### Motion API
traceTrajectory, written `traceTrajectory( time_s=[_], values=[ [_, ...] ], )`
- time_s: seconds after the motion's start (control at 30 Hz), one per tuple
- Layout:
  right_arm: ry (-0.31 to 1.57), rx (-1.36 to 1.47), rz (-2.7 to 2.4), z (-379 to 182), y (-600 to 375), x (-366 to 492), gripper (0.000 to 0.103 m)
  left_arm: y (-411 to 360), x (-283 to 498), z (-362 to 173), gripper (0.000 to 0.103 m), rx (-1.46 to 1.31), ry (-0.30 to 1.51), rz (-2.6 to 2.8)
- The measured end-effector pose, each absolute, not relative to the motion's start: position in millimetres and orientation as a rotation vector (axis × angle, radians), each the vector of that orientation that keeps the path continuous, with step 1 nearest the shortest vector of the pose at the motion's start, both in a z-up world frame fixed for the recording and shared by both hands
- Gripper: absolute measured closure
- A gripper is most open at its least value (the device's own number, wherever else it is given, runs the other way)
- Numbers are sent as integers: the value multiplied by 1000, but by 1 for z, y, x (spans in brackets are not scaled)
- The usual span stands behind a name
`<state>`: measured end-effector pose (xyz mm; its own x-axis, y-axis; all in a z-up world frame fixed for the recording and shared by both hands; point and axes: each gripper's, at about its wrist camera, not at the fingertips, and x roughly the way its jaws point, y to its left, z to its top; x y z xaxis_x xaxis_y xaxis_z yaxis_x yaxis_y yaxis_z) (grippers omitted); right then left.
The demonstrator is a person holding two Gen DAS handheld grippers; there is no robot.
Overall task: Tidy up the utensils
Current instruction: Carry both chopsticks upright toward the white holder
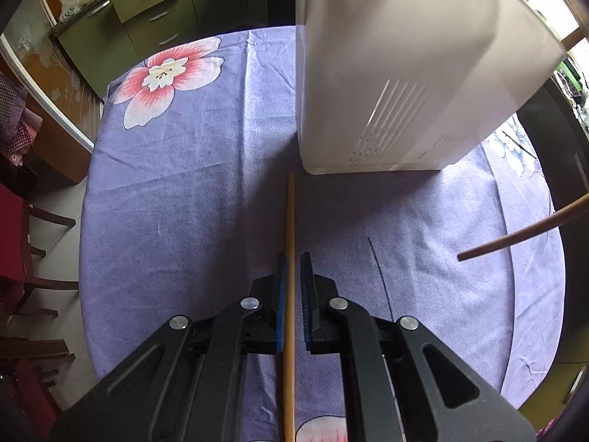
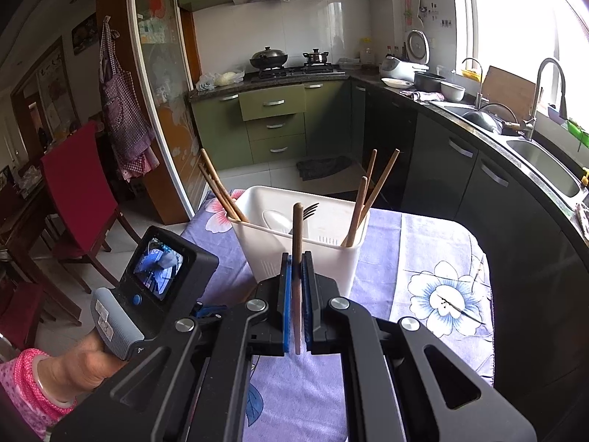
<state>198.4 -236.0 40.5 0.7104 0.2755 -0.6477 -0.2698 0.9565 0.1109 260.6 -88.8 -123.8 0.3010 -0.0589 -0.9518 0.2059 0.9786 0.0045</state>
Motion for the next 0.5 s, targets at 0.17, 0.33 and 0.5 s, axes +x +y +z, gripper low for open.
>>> traceTrajectory(
  time_s=[0.17,0.33,0.5],
  values=[
    [727,9,300,37,-238,202,97,-91,262,-133,84,152,1274,-170],
    [731,8,298,36,-236,202,97,-93,263,-138,78,167,1279,-159],
    [730,12,298,36,-238,201,97,-91,262,-138,97,156,1290,-150]
  ],
)
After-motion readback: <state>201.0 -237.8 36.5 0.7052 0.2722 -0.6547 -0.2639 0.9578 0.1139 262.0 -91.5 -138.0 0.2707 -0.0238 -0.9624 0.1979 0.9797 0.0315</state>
